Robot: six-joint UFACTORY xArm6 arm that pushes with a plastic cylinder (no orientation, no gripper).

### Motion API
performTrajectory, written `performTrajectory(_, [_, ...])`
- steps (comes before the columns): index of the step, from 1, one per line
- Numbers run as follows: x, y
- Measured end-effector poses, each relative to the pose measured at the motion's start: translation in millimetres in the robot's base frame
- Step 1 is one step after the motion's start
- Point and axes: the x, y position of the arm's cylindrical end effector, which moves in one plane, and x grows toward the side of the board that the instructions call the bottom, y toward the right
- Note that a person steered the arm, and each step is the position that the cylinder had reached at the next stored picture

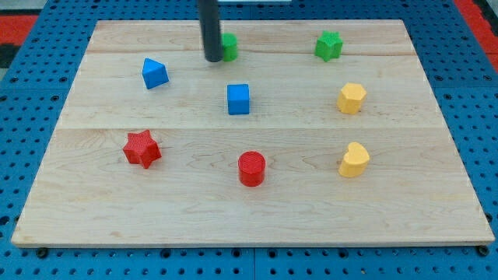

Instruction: Move the green circle to the top of the blue cube

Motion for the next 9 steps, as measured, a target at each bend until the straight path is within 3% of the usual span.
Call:
performTrajectory(2, [-15,-33])
performTrajectory(4, [-54,44])
performTrajectory(7, [-44,131])
performTrajectory(9, [-8,113])
